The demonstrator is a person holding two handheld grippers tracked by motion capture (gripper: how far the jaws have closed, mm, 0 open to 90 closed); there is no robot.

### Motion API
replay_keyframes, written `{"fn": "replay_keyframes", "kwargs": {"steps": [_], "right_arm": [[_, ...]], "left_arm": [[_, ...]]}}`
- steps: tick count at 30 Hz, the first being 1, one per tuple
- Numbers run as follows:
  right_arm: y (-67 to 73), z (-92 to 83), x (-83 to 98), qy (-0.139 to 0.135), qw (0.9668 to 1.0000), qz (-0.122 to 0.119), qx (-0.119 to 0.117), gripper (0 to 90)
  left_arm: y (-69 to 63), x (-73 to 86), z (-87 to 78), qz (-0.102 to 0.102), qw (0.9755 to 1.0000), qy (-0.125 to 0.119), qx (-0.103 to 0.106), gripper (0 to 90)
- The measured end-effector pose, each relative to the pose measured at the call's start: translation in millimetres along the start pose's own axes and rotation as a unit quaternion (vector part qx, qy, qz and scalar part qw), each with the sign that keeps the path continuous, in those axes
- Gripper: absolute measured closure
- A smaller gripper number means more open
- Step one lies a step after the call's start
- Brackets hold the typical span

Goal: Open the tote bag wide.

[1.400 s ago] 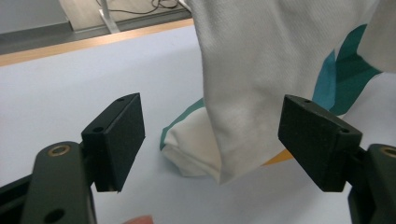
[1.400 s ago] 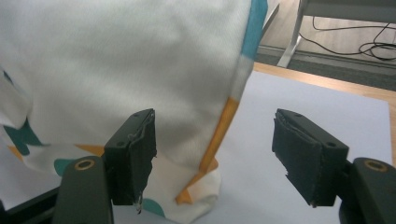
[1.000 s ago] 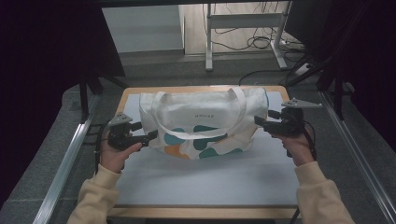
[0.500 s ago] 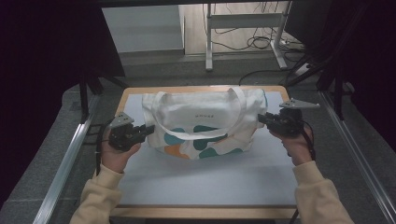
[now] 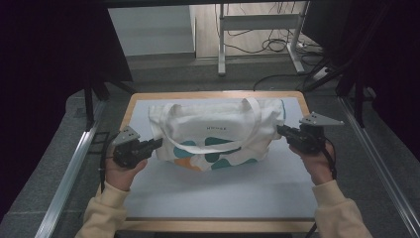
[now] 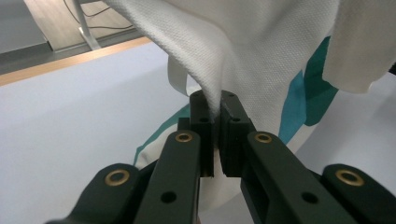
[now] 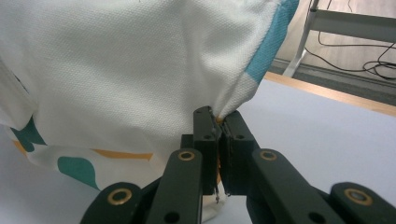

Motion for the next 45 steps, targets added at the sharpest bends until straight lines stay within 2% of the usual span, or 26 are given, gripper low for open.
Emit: {"fn": "replay_keyframes", "kwargs": {"steps": [14,28,36,45], "right_arm": [[9.6,-5.5,16.2,-0.013,0.9999,-0.009,-0.008,85.5],[16.5,2.8,37.0,-0.001,0.9998,-0.013,-0.013,85.5],[19.0,4.2,46.3,-0.007,0.9998,-0.006,-0.017,85.5],[22.8,11.4,55.1,0.009,0.9998,-0.011,-0.017,85.5]], "left_arm": [[-4.6,17.4,-3.1,0.004,1.0,-0.003,0.008,86.3],[-4.3,31.4,3.9,0.004,0.9999,0.009,0.009,86.4],[-5.4,38.6,3.7,0.008,0.9999,0.01,0.009,86.4],[-2.1,46.6,11.5,-0.001,0.9997,0.022,0.013,86.4]]}}
Point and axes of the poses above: each handheld gripper's, and its own axes: z roughly forward along the jaws, x roughly out of its underside, y roughly to its left, the point moved 4 cm from there along z, roughly forward along the jaws, and after that the axes turned 10 degrees about -z, right-handed, at the moved point
